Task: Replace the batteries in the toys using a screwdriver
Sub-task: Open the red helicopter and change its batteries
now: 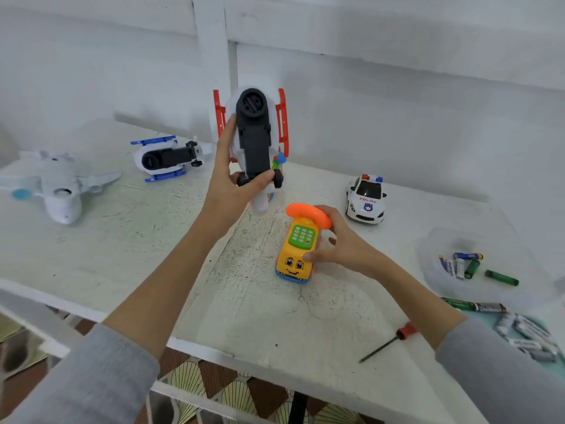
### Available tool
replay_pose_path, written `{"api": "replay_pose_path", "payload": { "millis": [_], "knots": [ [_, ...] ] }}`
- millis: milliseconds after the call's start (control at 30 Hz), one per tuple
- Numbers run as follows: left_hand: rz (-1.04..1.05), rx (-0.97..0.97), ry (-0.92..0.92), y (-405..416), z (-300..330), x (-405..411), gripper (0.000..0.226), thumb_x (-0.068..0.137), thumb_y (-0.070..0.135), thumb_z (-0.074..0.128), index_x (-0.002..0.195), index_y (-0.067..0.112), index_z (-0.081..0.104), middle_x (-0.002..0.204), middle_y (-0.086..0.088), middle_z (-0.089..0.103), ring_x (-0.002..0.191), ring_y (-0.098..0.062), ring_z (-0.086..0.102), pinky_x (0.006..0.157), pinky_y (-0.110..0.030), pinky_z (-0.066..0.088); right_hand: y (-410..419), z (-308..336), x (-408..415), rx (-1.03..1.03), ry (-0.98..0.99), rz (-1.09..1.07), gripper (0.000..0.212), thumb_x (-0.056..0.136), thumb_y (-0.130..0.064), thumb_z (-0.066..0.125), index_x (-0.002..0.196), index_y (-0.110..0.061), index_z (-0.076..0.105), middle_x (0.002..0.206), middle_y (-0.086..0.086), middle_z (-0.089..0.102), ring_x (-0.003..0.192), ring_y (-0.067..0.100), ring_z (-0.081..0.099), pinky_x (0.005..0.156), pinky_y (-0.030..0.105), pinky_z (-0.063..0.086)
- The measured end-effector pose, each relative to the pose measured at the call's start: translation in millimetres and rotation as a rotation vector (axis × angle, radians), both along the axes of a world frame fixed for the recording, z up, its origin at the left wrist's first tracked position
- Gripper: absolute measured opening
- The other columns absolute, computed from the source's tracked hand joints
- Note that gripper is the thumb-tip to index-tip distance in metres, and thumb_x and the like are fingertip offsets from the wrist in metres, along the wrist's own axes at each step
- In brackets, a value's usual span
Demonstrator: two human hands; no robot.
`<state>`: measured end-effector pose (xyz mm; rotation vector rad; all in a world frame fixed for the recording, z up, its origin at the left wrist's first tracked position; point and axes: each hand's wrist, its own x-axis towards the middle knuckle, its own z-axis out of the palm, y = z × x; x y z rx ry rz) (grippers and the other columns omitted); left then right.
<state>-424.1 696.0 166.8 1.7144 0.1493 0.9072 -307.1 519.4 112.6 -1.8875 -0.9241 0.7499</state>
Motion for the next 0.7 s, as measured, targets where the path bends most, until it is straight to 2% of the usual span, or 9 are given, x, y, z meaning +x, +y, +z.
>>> {"api": "replay_pose_path", "payload": {
  "millis": [167,300,367,400,433,500,600,700],
  "knots": [
    [-0.02,-0.009,0.001,-0.8,-2.3,4.6,0.085,0.085,-0.007,0.063,0.151,0.014,0.013,0.151,0.006,0.023,0.114,0.012,0.049,0.083,-0.013,0.049,3.1,-2.1,1.6,-0.001,0.013,0.011,0.085,0.073,-0.011,0.077,0.137,-0.029,0.023,0.136,-0.002,0.035,0.109,0.003,0.044,0.063,0.0,0.042],
    [-0.051,-0.017,0.005,-4.5,-3.2,10.1,0.086,0.084,-0.003,0.066,0.15,0.019,0.014,0.155,0.004,0.022,0.119,0.005,0.049,0.088,-0.018,0.049,2.5,-3.0,3.0,-0.006,-0.007,0.023,0.091,0.074,-0.013,0.077,0.141,-0.029,0.018,0.141,0.0,0.031,0.109,0.002,0.044,0.066,-0.002,0.04],
    [-0.081,-0.025,0.0,-10.5,-2.0,13.3,0.089,0.084,-0.001,0.067,0.151,0.021,0.014,0.157,0.004,0.02,0.122,0.001,0.049,0.091,-0.024,0.051,-0.8,0.0,4.5,-0.019,-0.043,0.021,0.098,0.073,-0.018,0.077,0.144,-0.029,0.011,0.148,-0.003,0.022,0.122,0.009,0.037,0.083,0.005,0.038],
    [-0.098,-0.031,0.0,-14.5,-1.3,15.4,0.09,0.083,-0.002,0.068,0.151,0.022,0.013,0.157,0.004,0.02,0.122,0.001,0.05,0.092,-0.025,0.051,-4.8,1.9,6.3,-0.011,-0.056,0.009,0.098,0.073,-0.02,0.077,0.144,-0.029,0.01,0.151,-0.004,0.019,0.129,0.012,0.032,0.093,0.013,0.033],
    [-0.116,-0.038,0.002,-18.9,-0.4,17.9,0.092,0.082,-0.004,0.068,0.151,0.022,0.013,0.156,0.005,0.022,0.12,0.002,0.051,0.092,-0.025,0.051,-10.9,4.3,8.8,0.006,-0.062,-0.011,0.096,0.074,-0.023,0.077,0.144,-0.029,0.011,0.151,-0.005,0.019,0.133,0.013,0.028,0.1,0.022,0.03],
    [-0.15,-0.038,0.004,-28.9,1.3,24.2,0.097,0.078,-0.003,0.072,0.151,0.023,0.013,0.152,0.01,0.025,0.12,0.003,0.051,0.092,-0.026,0.051,-29.2,11.1,13.9,0.039,-0.073,-0.064,0.086,0.075,-0.026,0.075,0.141,-0.03,0.019,0.148,-0.007,0.026,0.133,0.011,0.029,0.106,0.032,0.029],
    [-0.204,-0.025,-0.003,-47.4,5.3,37.5,0.102,0.071,0.006,0.075,0.15,0.024,0.014,0.148,0.017,0.026,0.123,0.0,0.05,0.091,-0.027,0.052,-64.9,20.5,21.1,0.056,-0.128,-0.141,0.068,0.078,-0.027,0.072,0.134,-0.029,0.034,0.14,-0.012,0.039,0.126,0.007,0.04,0.106,0.034,0.034],
    [-0.225,0.0,-0.028,-73.5,11.5,53.5,0.097,0.075,-0.007,0.072,0.146,0.025,0.014,0.144,0.017,0.025,0.111,0.016,0.051,0.086,-0.019,0.05,-101.6,26.4,24.8,0.075,-0.153,-0.186,0.055,0.079,-0.025,0.071,0.128,-0.028,0.045,0.132,-0.014,0.048,0.12,0.004,0.047,0.103,0.032,0.039]
  ]
}}
